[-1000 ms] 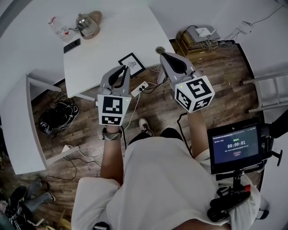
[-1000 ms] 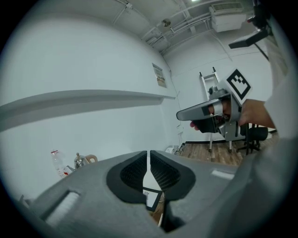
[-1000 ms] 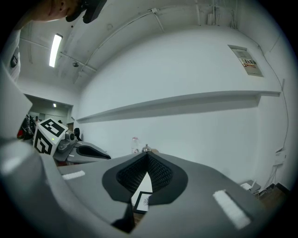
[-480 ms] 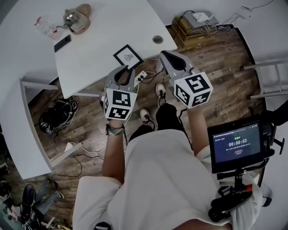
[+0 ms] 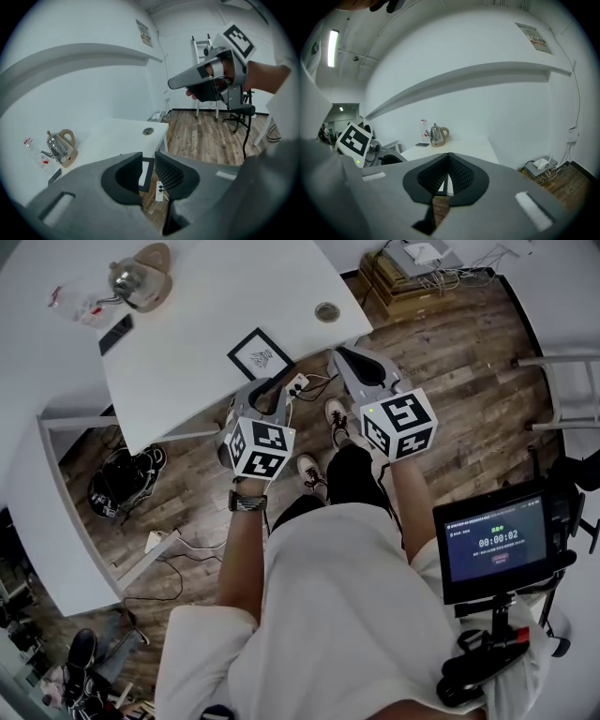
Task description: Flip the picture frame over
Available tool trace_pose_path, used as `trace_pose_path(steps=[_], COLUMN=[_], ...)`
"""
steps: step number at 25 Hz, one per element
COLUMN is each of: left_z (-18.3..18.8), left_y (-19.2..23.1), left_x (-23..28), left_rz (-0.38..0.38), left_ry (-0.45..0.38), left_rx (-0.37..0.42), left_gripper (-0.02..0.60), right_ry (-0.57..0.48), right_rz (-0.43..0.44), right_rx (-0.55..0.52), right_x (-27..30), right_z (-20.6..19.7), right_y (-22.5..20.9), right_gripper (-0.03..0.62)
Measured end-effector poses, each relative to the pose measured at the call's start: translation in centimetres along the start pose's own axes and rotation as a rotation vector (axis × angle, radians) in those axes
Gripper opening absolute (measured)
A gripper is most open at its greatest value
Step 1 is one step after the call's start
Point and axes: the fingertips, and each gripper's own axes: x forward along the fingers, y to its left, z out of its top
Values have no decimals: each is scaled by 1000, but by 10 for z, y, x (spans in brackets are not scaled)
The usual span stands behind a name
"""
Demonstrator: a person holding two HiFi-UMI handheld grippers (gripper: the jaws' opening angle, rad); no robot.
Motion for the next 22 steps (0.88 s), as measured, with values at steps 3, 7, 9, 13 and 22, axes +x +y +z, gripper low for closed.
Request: trace_pose_path(steps=[3,7,9,13,22], left_z=[-10,-27,-35,-50,-69], left_y=[0,0,0,-4,-9], left_x=[9,48,67,85,121], left_rz=[-5,-35,-43,-44,-46], left_ry=[50,152,195,251,319], left_rx=[56,125,162,224,315], left_gripper=[80,82,91,91,101], right_ry=[23,65,86,117,174], right_rz=[-5,-18,-23,-30,-41], right_rx=[11,33,44,59,83], right_x=[2,18,26,28,38], right_z=[-8,-30,-42,-59,-84], right_y=[3,-16,-26,-30,-49], right_gripper=[2,2,2,2,2])
